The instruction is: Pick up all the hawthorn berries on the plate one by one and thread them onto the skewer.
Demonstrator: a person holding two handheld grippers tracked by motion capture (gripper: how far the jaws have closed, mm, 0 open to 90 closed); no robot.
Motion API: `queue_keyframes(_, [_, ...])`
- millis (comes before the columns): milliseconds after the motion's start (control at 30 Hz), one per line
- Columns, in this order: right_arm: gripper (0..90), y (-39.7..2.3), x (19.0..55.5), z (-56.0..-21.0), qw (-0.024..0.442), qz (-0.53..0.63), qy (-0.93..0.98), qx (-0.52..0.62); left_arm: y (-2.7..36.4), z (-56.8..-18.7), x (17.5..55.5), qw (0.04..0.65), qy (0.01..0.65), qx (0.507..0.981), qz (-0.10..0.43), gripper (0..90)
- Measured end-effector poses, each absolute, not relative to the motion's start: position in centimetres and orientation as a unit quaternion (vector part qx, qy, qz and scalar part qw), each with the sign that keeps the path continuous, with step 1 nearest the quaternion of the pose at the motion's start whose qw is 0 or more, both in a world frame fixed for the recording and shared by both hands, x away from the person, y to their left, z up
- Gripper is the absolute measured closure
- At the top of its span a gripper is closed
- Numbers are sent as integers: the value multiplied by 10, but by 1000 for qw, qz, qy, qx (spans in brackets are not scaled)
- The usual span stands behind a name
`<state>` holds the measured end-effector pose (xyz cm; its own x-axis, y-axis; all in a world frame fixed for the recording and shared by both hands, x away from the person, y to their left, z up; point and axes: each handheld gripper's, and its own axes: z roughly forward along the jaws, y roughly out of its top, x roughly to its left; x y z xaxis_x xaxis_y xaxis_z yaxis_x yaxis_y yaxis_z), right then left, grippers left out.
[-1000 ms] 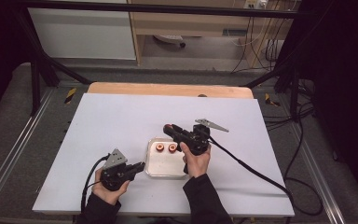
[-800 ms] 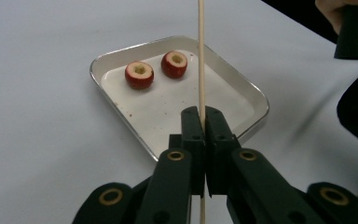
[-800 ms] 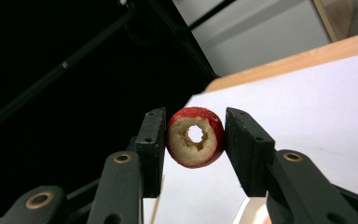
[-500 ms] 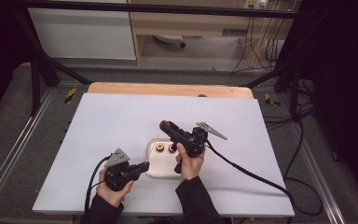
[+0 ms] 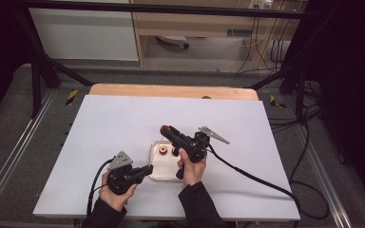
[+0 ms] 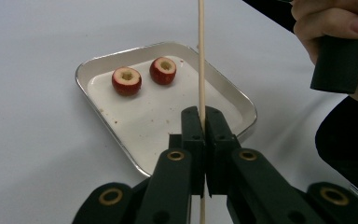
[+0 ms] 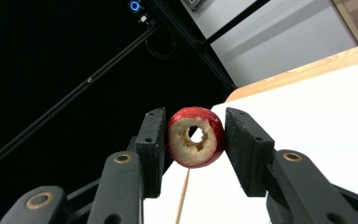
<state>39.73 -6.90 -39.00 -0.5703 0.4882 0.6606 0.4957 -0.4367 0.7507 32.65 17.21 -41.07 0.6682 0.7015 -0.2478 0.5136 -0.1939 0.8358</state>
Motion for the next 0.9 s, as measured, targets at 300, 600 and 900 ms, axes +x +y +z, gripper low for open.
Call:
queue_keyframes(300, [598, -68, 398, -391, 8, -708, -531, -465, 173, -411, 327, 497, 398, 765, 96, 879])
queue_keyframes(600, [598, -65, 397, -397, 15, -705, -537, -463, 172, -411, 327, 495, 407, 762, 91, 878])
queue_keyframes(900, [600, -61, 392, -404, 16, -698, -553, -455, 171, -412, 327, 491, 415, 761, 83, 881])
